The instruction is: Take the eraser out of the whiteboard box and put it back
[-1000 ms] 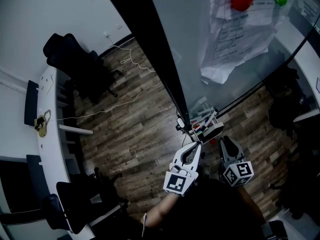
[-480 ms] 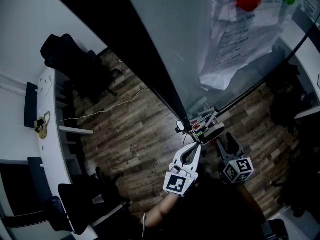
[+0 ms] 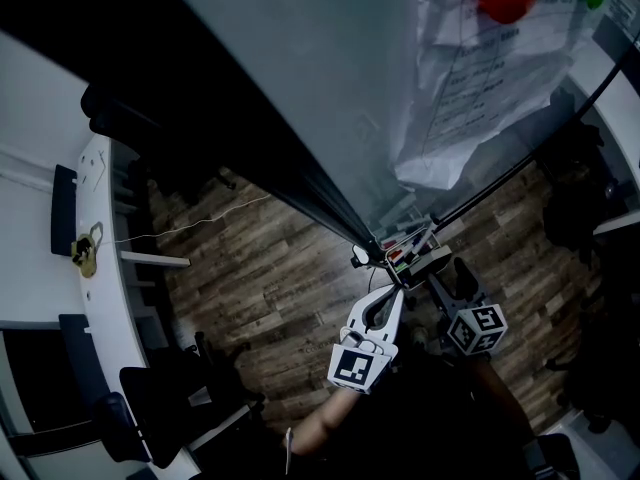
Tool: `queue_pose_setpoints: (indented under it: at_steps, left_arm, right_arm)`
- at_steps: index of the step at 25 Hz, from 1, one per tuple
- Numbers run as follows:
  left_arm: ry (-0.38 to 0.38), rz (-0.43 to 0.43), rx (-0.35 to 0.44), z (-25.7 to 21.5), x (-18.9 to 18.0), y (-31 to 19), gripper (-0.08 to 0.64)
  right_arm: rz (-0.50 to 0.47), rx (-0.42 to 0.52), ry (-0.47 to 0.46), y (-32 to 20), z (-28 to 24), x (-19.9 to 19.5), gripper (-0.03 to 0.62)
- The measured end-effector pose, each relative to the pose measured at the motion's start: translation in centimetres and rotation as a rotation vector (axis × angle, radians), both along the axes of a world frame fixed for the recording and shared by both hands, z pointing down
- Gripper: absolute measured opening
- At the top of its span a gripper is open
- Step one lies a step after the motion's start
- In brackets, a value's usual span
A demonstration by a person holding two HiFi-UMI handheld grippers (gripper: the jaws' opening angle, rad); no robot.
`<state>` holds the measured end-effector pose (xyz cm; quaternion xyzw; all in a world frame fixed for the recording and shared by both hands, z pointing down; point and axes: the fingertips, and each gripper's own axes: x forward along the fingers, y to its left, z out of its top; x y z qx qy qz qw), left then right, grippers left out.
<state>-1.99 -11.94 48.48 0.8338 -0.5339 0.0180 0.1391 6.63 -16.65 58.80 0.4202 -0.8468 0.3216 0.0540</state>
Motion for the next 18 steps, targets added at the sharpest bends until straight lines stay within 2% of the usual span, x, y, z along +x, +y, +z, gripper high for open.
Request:
queue_pose_setpoints:
  at_steps: [18]
  left_arm:
    - [0.011,-0.027,-0.023,0.9,-0.5,-0.7,0.006]
  right_arm:
    - [-0.033,-0.032,0.057,-1.4,1.8,-1.1,0.316]
